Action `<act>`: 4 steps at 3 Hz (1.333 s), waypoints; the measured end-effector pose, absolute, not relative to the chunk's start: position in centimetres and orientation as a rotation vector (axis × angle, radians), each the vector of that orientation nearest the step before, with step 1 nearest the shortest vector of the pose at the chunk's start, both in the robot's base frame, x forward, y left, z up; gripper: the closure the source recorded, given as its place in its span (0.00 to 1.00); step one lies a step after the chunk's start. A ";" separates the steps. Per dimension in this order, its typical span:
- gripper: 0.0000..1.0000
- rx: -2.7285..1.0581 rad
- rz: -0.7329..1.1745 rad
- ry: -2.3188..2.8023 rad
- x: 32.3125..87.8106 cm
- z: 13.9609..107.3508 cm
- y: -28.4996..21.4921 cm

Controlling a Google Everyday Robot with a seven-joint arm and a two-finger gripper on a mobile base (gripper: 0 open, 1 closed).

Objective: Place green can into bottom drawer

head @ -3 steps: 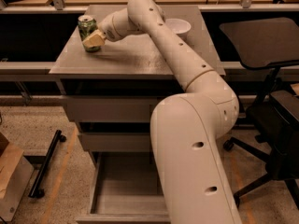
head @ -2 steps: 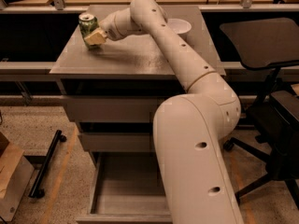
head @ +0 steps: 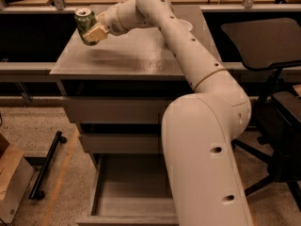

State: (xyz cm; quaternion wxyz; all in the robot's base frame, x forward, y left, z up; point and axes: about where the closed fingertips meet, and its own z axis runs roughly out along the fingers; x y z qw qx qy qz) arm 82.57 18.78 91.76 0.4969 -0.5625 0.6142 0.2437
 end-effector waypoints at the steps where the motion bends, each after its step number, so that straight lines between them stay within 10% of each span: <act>1: 1.00 -1.541 0.563 1.467 77.9 94.2 16.2; 4: 1.00 -1.814 0.623 1.612 59.4 96.1 6.0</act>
Offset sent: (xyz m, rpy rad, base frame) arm -0.2104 -0.1233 0.0586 -0.3797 0.0940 0.3165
